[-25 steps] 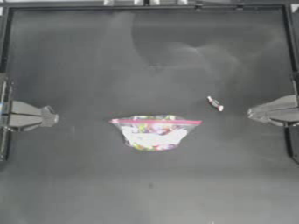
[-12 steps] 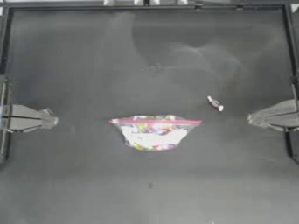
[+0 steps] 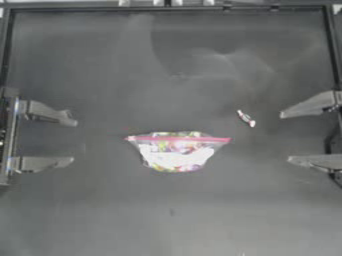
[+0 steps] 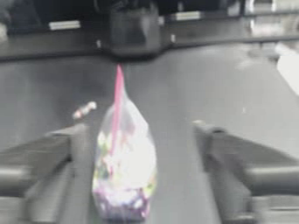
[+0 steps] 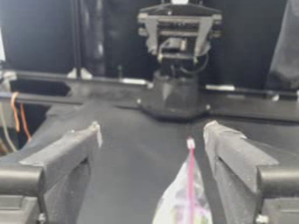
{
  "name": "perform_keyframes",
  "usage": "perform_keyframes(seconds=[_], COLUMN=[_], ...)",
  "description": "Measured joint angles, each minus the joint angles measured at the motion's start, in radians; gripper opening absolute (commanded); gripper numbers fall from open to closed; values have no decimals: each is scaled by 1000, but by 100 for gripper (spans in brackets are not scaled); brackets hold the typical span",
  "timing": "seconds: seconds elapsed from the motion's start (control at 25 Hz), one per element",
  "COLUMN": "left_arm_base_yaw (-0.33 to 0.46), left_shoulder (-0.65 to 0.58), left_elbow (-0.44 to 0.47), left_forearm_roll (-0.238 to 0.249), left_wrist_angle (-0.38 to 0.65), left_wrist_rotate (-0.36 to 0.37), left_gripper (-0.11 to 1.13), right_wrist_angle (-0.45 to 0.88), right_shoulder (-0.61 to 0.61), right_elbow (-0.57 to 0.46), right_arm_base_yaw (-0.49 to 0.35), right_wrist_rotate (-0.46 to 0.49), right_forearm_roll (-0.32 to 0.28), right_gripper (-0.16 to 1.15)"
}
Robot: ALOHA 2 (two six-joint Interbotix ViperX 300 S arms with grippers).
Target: Put candy in bag
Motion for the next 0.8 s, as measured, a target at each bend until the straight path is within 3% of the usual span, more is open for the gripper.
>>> perform_keyframes(seconds=[0.36, 0.8], left_arm_base_yaw=[37, 92], left_shoulder=[25, 43], left_elbow=[0, 0], left_forearm_roll=[-6, -9], left_wrist_angle=[52, 81], left_wrist_rotate=[0, 0], left_gripper=[94, 94], right_wrist_angle=[319, 630], right_shoulder=[80, 371], right_elbow=[-179, -462], right_arm_base_yaw=[-18, -55], right_wrist_rotate=[8, 11], right_forearm_roll=[26, 26], right_gripper=[98, 98])
